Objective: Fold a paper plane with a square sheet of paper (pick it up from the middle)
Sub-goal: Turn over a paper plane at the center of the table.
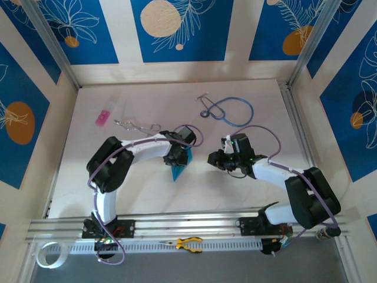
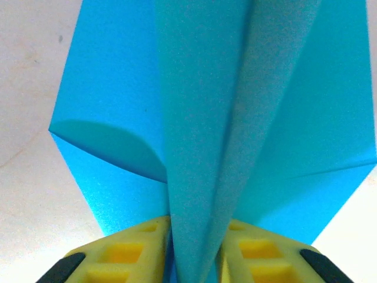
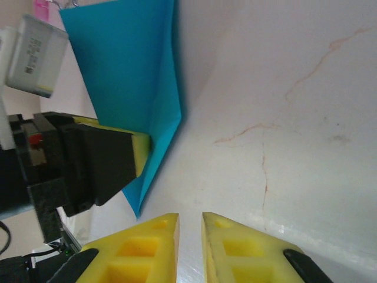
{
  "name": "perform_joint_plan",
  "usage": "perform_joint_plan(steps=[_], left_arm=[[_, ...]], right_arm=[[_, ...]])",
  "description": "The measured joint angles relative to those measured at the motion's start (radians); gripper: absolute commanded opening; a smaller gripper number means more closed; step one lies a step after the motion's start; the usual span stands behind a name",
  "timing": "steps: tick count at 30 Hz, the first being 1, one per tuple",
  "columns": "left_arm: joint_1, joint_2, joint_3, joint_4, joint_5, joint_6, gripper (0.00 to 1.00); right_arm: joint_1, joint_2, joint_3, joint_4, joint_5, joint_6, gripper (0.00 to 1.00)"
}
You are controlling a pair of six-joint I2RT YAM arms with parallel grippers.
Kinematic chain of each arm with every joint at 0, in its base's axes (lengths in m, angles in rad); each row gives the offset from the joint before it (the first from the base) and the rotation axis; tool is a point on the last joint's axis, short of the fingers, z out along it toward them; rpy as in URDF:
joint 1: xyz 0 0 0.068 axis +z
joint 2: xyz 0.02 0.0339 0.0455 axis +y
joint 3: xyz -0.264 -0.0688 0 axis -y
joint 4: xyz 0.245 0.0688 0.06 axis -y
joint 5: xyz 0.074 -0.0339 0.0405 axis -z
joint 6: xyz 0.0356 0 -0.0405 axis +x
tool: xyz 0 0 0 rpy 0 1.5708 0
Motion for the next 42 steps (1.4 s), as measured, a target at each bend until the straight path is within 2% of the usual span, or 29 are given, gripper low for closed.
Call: perform_joint_plan(steps=[10,16,42], left_arm=[[-0.042,0.006,0.005,0.0,-0.066,-0.218,0.32],[-0.074,0.054,0.074,-0.054,-0.103,-0.285,0.32],[-0.077,0.058,0.092,-0.08,-0.114,-0.264,0.33]], right_arm=[[-0.078,-0.03,-0.027,0.005,-0.083,-0.035,0.19],[-0.098,-0.03,-0.027,0.011,-0.124,-0.046,0.19],[-0.114,-0.066,-0.026,-0.002,-0.143,-0.051,0.2]])
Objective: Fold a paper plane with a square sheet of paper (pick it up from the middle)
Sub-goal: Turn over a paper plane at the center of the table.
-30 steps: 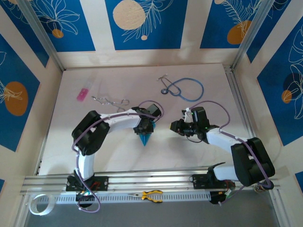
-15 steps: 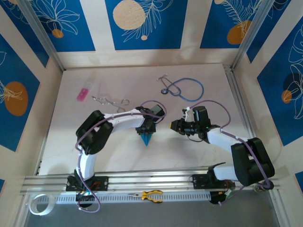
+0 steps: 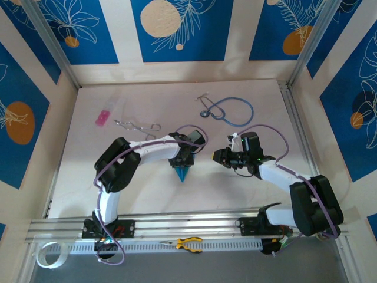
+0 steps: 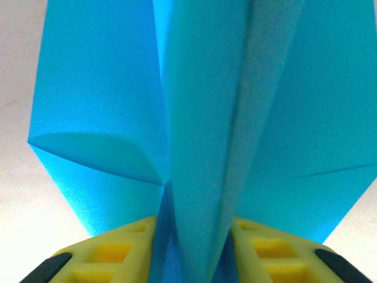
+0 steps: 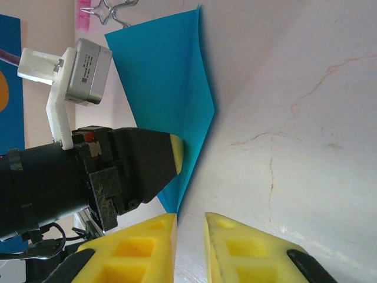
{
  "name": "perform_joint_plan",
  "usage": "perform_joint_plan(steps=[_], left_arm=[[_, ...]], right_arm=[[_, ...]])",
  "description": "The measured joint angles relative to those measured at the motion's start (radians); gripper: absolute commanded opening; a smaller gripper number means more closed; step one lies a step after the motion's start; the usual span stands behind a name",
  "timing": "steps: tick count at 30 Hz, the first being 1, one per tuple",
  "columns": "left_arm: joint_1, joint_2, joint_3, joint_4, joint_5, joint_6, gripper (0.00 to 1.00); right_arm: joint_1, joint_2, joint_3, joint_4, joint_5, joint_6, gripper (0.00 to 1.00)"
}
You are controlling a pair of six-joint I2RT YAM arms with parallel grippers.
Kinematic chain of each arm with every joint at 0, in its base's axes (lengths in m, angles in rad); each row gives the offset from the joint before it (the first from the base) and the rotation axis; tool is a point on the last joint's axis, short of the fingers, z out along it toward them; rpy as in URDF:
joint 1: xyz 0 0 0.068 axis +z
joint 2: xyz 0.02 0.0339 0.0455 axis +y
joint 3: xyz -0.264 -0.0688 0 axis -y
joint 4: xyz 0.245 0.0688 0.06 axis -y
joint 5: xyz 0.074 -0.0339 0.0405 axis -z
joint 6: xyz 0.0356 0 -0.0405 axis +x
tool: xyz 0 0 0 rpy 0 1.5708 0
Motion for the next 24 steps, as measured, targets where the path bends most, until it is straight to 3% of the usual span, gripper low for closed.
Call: perform_joint_plan(steps=[12,24], left_arm=[[0.0,0.0,0.0,-0.002,-0.013,0.078,0.33],[0.0,-0.091,0.0,-0.006,-0.02,0.076,0.42]], right_arm=[[-0.002,-0.025,0.0,-0.037,0.013,0.0,0.21],[-0.048,-0.064,0.027,-0.108,0.028,-0.034,0.21]])
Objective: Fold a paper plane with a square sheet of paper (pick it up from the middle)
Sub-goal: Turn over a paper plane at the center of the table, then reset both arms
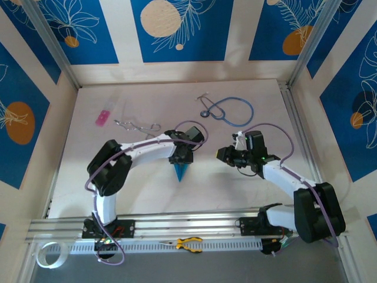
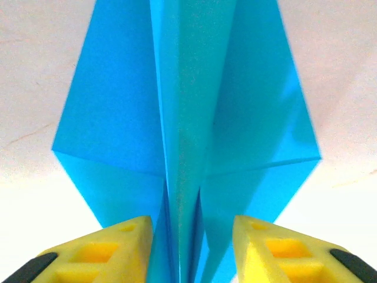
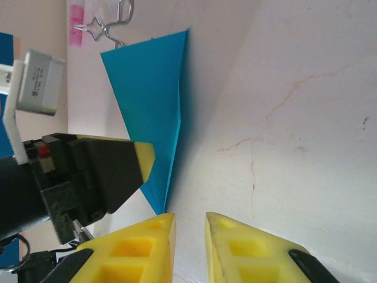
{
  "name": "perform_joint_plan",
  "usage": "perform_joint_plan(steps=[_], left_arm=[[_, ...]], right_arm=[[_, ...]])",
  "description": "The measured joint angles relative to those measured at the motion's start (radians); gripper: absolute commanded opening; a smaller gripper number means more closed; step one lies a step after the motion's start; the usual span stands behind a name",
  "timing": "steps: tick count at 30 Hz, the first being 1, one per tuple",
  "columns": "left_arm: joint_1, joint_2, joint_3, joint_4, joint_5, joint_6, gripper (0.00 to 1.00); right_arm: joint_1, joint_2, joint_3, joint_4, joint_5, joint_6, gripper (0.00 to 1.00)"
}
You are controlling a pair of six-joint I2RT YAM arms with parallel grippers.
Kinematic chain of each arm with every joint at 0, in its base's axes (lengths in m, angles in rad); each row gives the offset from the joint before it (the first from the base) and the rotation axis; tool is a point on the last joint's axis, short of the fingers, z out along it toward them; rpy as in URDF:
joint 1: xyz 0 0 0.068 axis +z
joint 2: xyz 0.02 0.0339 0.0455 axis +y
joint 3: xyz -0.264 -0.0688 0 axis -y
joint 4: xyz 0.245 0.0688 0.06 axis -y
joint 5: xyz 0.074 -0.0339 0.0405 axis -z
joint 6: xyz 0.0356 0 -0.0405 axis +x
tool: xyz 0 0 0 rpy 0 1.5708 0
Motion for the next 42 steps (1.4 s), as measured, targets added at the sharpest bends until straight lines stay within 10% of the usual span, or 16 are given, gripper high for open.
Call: perform_joint_plan(steps=[7,14,19,23,38,39,42], left_arm=[[0.0,-0.108,-0.003,-0.004,-0.048,0.012,0.52],[0.037,-0.441,-0.163,0.108,-0.217,0.124,0.72],[0.198,-0.647,-0.381,0.233,-0.342,0.271,1.0],[0.352,-0.713,-0.529,0.346,-0.406,0.431,1.0],[0.637,-0.523,-0.874,1.046,-0.332,0.897,1.0],[0.652,-0.505,-0.904,1.121,-0.303,0.912,1.0],[0.693,-0.454,-0.95,1.275,-0.216,0.927,1.0]], right_arm=[[-0.043,-0.059,0.032,-0.094,0.042,-0.05,0.24],[-0.072,-0.144,0.179,-0.222,0.346,-0.178,0.6],[-0.087,-0.061,0.184,-0.111,0.623,-0.365,0.69],[-0.111,0.088,0.151,0.031,0.734,-0.5,0.69],[-0.228,0.301,-0.16,0.743,0.462,-0.628,0.69],[-0.229,0.309,-0.147,0.742,0.467,-0.621,0.96],[-0.235,0.314,-0.113,0.759,0.475,-0.614,0.99]])
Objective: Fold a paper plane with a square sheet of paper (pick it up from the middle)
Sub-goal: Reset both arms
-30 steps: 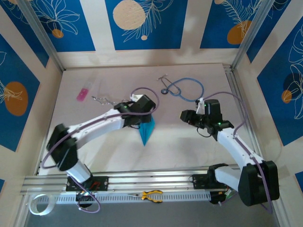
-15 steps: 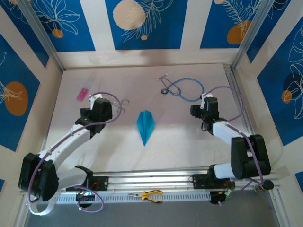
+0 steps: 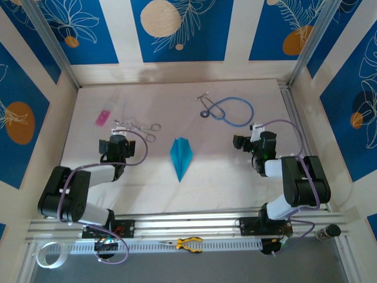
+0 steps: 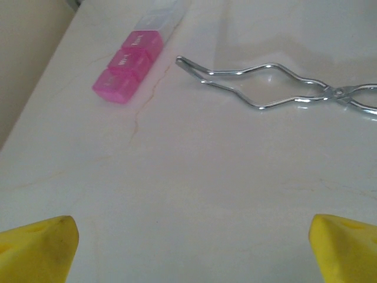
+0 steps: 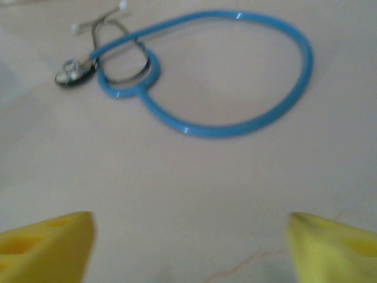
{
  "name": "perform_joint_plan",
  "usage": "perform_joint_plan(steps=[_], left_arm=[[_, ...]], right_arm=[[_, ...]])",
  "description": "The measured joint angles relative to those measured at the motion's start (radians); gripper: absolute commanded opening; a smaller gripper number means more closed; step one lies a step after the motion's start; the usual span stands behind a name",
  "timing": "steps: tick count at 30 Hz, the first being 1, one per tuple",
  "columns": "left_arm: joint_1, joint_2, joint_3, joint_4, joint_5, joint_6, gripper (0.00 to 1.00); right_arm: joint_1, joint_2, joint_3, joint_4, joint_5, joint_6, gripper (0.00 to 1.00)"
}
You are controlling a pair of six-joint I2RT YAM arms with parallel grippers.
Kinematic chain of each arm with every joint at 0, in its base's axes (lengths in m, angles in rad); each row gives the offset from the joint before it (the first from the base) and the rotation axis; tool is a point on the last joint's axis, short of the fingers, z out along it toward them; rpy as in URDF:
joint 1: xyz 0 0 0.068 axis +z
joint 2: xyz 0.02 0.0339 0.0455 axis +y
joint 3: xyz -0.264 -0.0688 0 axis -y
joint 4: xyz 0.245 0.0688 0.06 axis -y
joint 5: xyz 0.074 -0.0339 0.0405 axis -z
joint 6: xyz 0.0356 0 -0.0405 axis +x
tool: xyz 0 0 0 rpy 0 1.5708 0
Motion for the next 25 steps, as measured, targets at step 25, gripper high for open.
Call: perform_joint_plan(steps=[25], left_arm=[[0.102,0.12,-0.062,0.393,0.237,-0.019,1.0]], right_arm=[[0.004,0.0,0.006,0.029,0.029,0.005,0.99]])
